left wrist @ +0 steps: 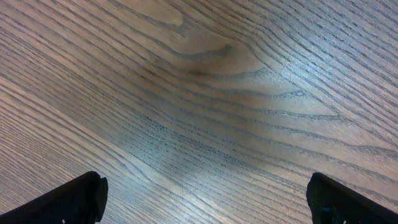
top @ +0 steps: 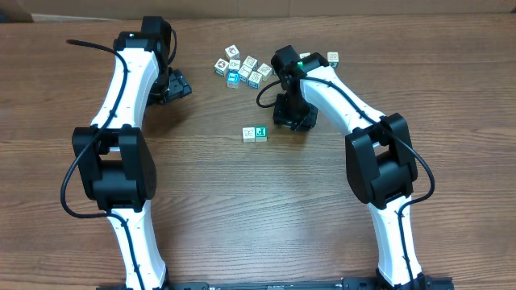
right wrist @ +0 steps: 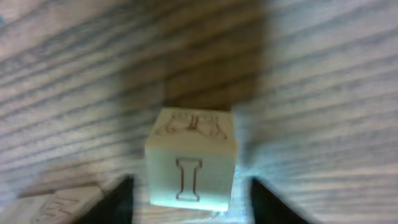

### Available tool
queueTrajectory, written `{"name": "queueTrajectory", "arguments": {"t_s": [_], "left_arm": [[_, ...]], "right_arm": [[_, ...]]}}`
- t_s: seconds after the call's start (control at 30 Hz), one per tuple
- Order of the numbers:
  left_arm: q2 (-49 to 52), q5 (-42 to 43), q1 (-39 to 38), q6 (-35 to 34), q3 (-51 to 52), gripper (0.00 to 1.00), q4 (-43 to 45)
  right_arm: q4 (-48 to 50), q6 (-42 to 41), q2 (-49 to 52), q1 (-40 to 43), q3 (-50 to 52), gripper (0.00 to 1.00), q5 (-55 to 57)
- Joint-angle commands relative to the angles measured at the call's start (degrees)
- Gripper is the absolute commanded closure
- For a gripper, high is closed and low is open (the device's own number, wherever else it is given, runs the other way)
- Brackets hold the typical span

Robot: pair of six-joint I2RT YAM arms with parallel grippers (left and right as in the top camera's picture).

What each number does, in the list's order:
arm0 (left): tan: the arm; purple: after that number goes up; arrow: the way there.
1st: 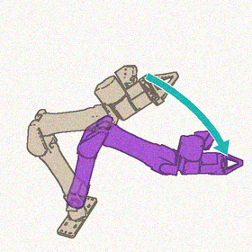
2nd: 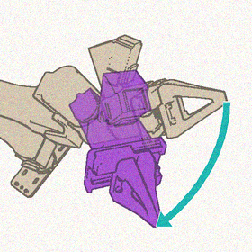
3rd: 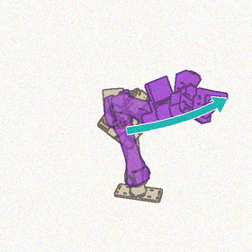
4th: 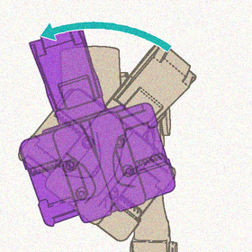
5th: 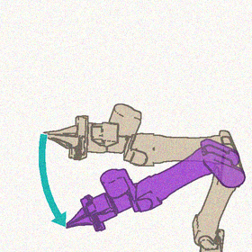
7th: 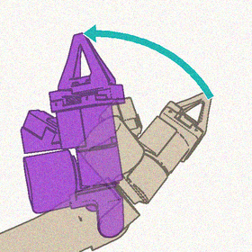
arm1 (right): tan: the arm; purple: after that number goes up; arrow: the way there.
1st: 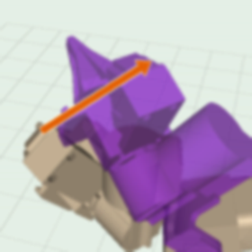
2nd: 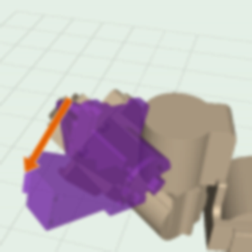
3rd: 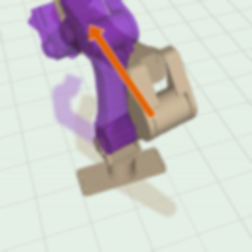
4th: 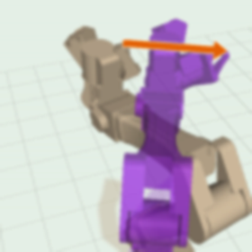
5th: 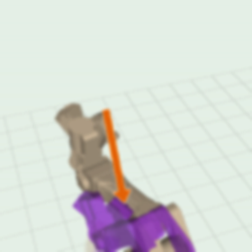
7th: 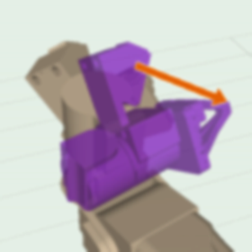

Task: Form a horizontal line
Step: 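Grasp the cream I block and carry it toward the placed blocks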

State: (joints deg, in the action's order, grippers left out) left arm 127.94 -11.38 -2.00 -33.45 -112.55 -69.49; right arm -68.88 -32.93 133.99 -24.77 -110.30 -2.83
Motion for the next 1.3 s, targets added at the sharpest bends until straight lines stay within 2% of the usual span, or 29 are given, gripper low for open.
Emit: {"name": "queueTrajectory", "arguments": {"t_s": [0.0, 0.1, 0.3, 0.4, 0.63, 0.67, 1.27], "left_arm": [[-1.20, -0.61, -0.17, 0.26, -1.18, 0.00, -0.09], [-1.20, -0.61, -0.17, 0.24, -1.18, 0.00, -0.09], [-1.20, -0.61, -0.17, 0.26, -1.18, 0.00, -0.11], [-1.20, -0.61, -0.17, 0.26, -1.18, 0.00, -0.09], [-1.20, -0.61, -0.17, 0.24, -1.18, 0.00, -0.11], [-1.20, -0.61, -0.17, 0.24, -1.18, 0.00, -0.11], [-1.20, -0.61, -0.17, 0.24, -1.18, 0.00, -0.11]], "right_arm": [[0.22, 0.44, -1.16, 0.11, -0.39, 0.28, -1.11], [1.55, 0.44, -1.16, 0.28, -0.39, 0.22, -0.11], [2.62, 0.44, -1.16, 0.42, -0.39, 0.21, 5.35], [3.43, 0.42, -1.16, 0.42, -0.39, 0.29, 6.58], [5.07, 0.42, -1.16, 0.42, -0.39, 0.68, 8.09], [4.96, 0.42, -1.16, 0.42, -0.39, 0.70, 8.02], [2.64, 0.42, -1.16, 0.35, -0.33, 0.70, 0.00]]}}
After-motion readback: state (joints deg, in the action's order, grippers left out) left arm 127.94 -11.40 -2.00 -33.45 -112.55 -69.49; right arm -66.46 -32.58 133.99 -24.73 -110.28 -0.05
